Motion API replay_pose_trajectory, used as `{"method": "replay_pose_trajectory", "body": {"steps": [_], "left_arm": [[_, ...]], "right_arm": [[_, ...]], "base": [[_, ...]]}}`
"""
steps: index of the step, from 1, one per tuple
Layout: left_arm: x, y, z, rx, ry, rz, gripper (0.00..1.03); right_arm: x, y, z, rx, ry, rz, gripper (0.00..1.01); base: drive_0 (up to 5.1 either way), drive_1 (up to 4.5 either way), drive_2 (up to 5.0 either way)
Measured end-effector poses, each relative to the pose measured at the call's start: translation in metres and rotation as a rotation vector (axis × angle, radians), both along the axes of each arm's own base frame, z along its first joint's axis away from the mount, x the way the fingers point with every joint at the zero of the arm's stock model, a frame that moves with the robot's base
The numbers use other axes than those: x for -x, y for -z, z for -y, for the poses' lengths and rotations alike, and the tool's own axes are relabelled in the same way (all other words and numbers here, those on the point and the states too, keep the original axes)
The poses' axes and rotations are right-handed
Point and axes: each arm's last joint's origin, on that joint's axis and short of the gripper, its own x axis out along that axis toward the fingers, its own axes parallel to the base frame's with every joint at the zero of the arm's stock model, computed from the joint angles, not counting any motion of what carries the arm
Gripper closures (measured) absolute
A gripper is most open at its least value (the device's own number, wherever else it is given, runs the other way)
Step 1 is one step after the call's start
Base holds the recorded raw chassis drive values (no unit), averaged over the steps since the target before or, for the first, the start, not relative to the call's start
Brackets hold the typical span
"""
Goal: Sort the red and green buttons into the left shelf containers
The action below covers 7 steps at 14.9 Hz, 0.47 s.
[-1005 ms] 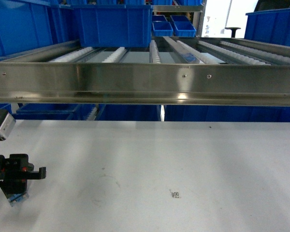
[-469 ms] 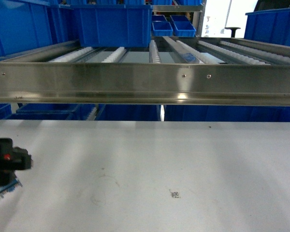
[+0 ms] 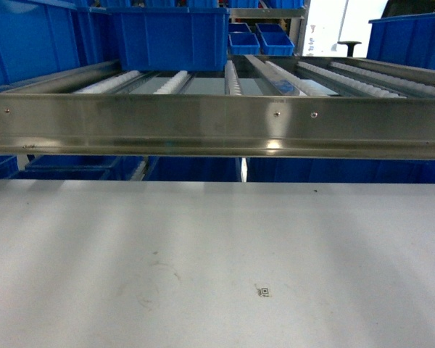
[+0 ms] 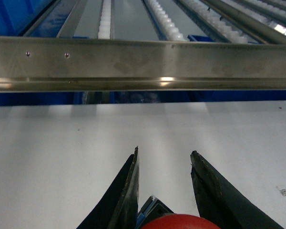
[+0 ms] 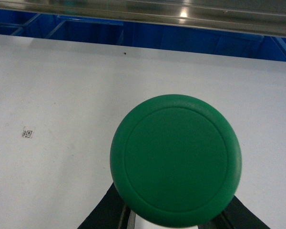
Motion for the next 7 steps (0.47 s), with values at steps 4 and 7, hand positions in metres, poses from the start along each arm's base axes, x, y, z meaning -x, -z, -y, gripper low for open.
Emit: {"method": "replay_pose_trajectory", "body": {"steps": [4, 7], "left_arm": [[0.02, -0.014, 0.016, -0.005, 0.044, 0.031, 0.73], [0.023, -0.015, 0.019, -0.025, 0.036, 0.066, 0.73]], "right_arm": [[0.0, 0.0, 0.0, 0.0, 0.0, 0.0, 0.76], [0.0, 0.0, 0.0, 0.0, 0.0, 0.0, 0.76]], "base": [[0.0, 0.0, 0.0], [0.0, 0.0, 0.0]]}}
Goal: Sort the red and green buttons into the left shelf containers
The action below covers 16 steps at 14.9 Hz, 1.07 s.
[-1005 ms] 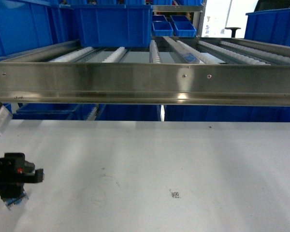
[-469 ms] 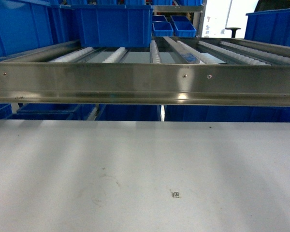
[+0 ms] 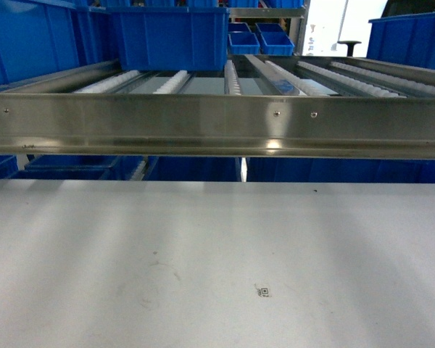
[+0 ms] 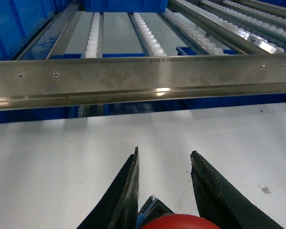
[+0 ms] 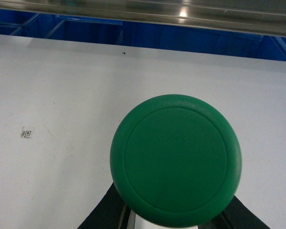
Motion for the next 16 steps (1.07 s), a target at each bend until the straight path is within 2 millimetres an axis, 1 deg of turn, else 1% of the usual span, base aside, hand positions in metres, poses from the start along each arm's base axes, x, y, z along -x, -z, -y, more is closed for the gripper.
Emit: {"method": "replay_pose_trajectory", "body": {"steps": [4, 10, 16], "left_arm": [[-0.0002, 0.0004, 0.0004, -0.004, 0.001, -0.001, 0.73], [-0.0002, 0.0004, 0.0005, -0.004, 0.003, -0.001, 0.73], [-0.0001, 0.0001, 0.0005, -0.004, 0.002, 0.002, 0.73]], "right_arm": [[0.0, 0.0, 0.0, 0.001, 0.0, 0.0, 0.76], [0.0, 0.0, 0.0, 0.0, 0.0, 0.0, 0.76], [-0.0001, -0.0002, 0.0, 0.0, 0.0, 0.002, 0.76]], "base": [[0.0, 0.0, 0.0], [-4.6, 0.64, 3.9], [-4.9, 2.45, 2.5]]}}
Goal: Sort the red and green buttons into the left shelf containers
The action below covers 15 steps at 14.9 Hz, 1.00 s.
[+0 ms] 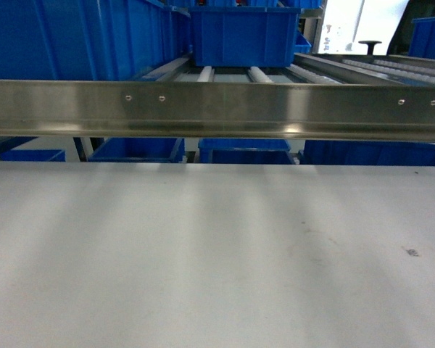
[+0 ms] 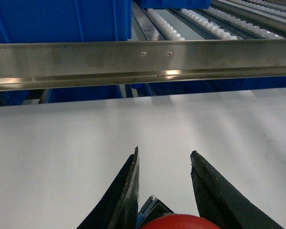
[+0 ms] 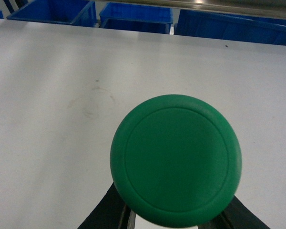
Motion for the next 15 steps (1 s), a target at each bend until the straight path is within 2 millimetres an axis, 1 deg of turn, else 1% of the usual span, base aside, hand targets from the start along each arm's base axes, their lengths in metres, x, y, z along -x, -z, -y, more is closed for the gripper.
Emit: {"method": "replay_pose_trajectory", "body": {"steps": [15], "left_arm": [[0.0, 0.0002, 0.0, 0.0, 0.0, -0.002, 0.73]], "right_arm": [[0.0, 0.0001, 0.0, 0.0, 0.0, -0.001, 0.76]], "base": [[-4.9, 2.42, 2.4]]}}
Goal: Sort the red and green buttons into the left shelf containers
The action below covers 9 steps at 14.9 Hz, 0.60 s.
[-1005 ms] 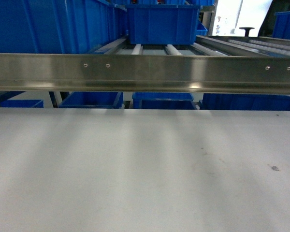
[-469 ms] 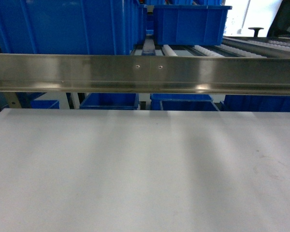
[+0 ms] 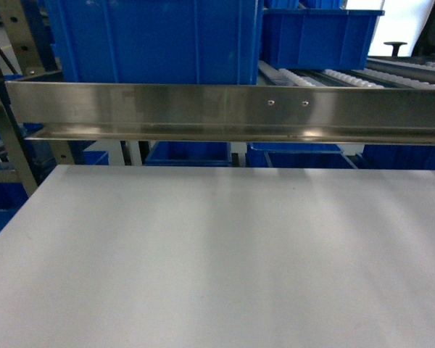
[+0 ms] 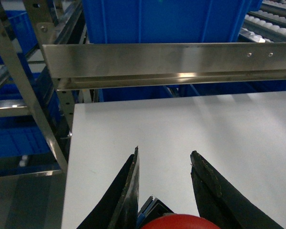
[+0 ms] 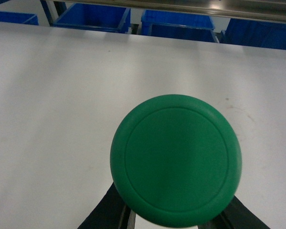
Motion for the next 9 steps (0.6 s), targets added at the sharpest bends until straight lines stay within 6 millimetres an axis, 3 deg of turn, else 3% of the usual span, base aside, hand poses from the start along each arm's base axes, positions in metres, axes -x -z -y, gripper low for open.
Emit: {"method": "replay_pose_trajectory", "body": {"steps": [9], "left_arm": [[0.0001, 0.0, -0.0001, 0.0, -0.001, 0.0, 0.73]], "right_arm": [[0.0, 0.0, 0.0, 0.0, 0.0, 0.0, 0.76]], "base": [[-4.9, 2.5, 2.5]]}}
